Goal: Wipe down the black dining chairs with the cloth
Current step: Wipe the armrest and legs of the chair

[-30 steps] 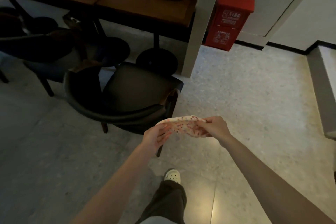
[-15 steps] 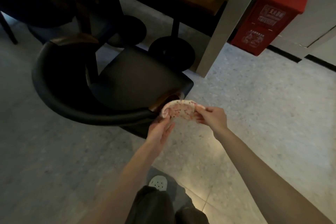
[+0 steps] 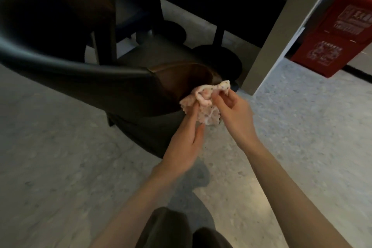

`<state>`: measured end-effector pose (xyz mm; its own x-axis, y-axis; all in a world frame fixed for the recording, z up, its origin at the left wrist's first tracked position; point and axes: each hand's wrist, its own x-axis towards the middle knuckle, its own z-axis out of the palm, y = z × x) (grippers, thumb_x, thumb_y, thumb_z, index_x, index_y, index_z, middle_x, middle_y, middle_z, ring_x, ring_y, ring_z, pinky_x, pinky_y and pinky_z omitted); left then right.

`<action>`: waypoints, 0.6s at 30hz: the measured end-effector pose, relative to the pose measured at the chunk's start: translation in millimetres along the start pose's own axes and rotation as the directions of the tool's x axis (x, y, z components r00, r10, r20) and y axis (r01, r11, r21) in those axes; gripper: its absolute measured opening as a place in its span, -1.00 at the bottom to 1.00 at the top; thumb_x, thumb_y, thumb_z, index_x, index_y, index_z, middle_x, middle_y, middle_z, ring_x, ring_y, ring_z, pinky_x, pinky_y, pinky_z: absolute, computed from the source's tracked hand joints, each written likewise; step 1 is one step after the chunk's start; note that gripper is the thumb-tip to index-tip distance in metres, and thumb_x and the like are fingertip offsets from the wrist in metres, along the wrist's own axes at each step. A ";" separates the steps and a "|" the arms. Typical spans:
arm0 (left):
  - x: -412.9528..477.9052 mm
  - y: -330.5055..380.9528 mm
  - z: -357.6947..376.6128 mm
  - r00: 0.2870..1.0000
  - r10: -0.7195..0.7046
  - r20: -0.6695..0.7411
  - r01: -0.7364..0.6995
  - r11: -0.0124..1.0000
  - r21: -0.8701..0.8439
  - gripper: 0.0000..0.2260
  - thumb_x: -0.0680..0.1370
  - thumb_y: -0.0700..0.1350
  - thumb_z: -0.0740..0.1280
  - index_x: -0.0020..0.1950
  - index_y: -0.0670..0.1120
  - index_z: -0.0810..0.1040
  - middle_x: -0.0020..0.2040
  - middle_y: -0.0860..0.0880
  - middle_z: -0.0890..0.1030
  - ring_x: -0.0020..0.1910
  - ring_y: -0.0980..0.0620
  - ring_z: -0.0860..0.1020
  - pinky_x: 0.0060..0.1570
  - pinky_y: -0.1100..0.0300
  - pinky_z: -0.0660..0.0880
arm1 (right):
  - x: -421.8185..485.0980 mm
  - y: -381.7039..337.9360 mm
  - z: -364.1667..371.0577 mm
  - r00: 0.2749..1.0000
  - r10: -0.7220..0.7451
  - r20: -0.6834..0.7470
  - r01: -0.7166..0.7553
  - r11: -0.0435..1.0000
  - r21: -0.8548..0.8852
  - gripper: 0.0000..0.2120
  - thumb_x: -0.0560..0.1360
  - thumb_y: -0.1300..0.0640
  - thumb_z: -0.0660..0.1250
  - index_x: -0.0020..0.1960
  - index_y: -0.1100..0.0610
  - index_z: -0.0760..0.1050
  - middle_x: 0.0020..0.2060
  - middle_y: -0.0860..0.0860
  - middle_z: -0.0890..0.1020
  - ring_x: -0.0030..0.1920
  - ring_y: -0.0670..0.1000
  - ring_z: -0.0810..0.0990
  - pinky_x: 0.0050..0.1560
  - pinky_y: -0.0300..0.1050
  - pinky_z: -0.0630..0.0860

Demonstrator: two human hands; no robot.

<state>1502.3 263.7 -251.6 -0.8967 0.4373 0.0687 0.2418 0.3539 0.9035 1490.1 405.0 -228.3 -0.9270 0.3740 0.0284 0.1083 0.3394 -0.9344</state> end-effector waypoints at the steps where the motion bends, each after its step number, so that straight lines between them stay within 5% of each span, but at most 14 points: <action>1: -1.1 -9.4 4.6 0.999 0.035 -0.023 -0.034 0.999 0.034 -0.43 0.66 -0.06 0.13 0.47 0.33 -0.15 0.51 0.31 0.02 0.49 0.31 0.07 0.39 0.37 0.15 | 0.0 9.8 2.7 1.000 -0.025 0.004 0.025 1.000 0.003 -0.77 0.58 -0.06 0.28 0.15 0.01 0.58 -0.05 -0.11 0.68 -0.04 -0.19 0.64 -0.03 -0.19 0.58; 8: -16.4 -89.5 27.0 0.982 0.157 -0.105 -0.129 0.963 0.236 -0.42 0.63 -0.12 0.19 0.50 0.20 -0.07 0.51 0.16 0.19 0.37 0.45 0.20 0.22 0.64 0.11 | -11.2 81.7 36.2 0.994 -0.103 0.044 0.097 0.988 0.120 -0.72 0.56 -0.02 0.31 0.22 0.04 0.58 0.02 -0.13 0.68 0.01 -0.24 0.64 0.00 -0.33 0.57; 12: -33.1 -139.3 36.2 0.975 0.202 -0.088 -0.168 0.941 0.294 -0.43 0.63 -0.15 0.19 0.56 0.08 -0.01 0.52 0.10 0.22 0.41 0.38 0.22 0.28 0.58 0.13 | -21.2 126.1 60.6 0.990 -0.114 0.086 0.094 0.973 0.212 -0.86 0.54 0.01 0.35 0.09 -0.07 0.58 -0.06 -0.22 0.68 -0.03 -0.25 0.65 -0.11 -0.39 0.56; 18: -70.0 -201.7 59.5 0.992 0.057 -0.110 -0.006 0.911 0.412 -0.43 0.63 -0.12 0.21 0.47 0.14 -0.08 0.42 0.14 0.32 0.26 0.41 0.24 0.08 0.72 0.14 | -44.6 177.6 91.4 0.988 -0.137 0.073 0.113 0.958 0.265 -0.84 0.52 0.13 0.37 0.10 0.00 0.58 -0.08 -0.18 0.68 -0.05 -0.25 0.65 -0.08 -0.38 0.56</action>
<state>1538.4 210.9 -463.9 -0.9168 0.3634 0.1658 0.3789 0.6602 0.6484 1517.8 369.7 -428.0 -0.9567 0.2601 0.1304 -0.0967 0.1387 -0.9856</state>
